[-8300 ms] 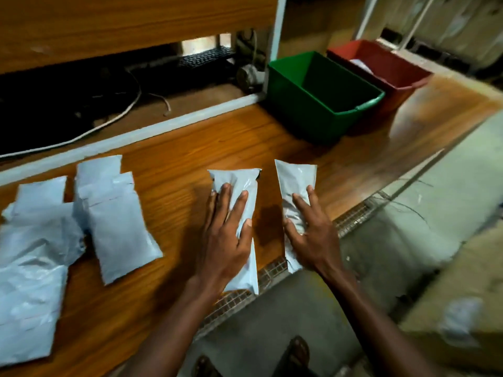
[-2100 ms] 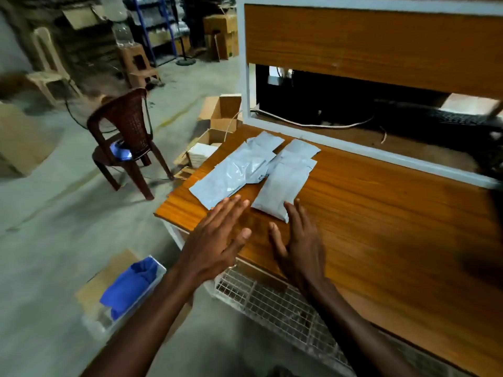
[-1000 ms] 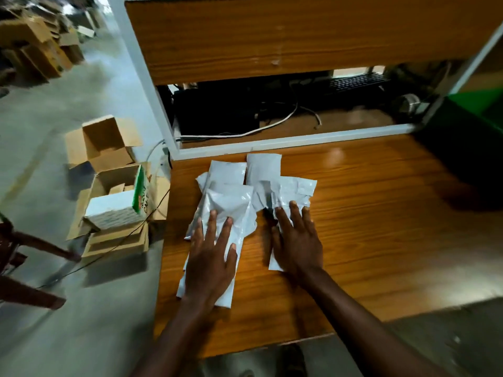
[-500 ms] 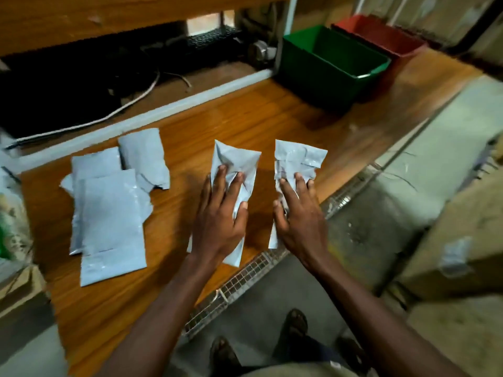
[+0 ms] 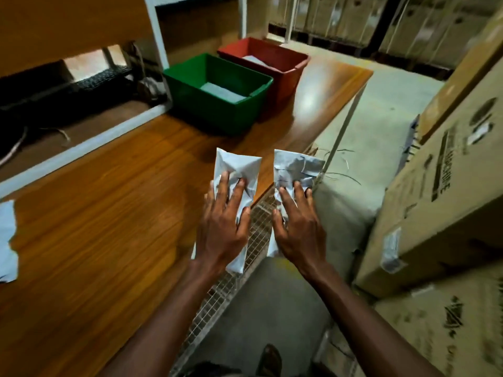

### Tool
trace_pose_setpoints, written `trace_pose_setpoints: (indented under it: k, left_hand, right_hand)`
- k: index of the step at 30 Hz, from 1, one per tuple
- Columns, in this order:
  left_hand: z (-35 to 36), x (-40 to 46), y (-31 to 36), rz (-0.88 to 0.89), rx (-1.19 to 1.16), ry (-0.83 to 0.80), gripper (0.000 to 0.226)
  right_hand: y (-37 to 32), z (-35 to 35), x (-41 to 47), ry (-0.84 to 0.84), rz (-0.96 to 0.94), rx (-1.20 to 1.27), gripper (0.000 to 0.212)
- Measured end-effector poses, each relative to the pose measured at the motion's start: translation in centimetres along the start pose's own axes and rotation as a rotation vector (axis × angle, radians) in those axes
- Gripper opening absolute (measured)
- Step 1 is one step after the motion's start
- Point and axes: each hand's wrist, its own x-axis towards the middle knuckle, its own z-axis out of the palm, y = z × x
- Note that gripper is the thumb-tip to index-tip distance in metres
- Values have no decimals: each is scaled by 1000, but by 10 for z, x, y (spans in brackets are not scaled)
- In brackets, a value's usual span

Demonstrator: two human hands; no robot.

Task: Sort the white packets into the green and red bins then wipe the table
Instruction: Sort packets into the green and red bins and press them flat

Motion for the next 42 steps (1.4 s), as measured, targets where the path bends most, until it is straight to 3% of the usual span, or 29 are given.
trace_pose_setpoints:
  k: [12, 22, 32, 38, 42]
  left_hand:
    - [93, 134, 78, 1, 4, -70, 62]
    - [147, 287, 91, -71, -43, 54, 63]
    - [128, 407, 83, -198, 125, 354, 58]
    - [111, 439, 72, -453, 255, 493, 56]
    - [99, 444, 63, -622, 303, 493, 60]
  right_hand:
    - [121, -30, 138, -6, 12, 6, 54]
    - [184, -10, 302, -52, -123, 2, 55]
    - [167, 21, 460, -100, -547, 154, 55]
    - [139, 46, 534, -213, -775, 282, 53]
    - [107, 55, 563, -337, -852, 272, 57]
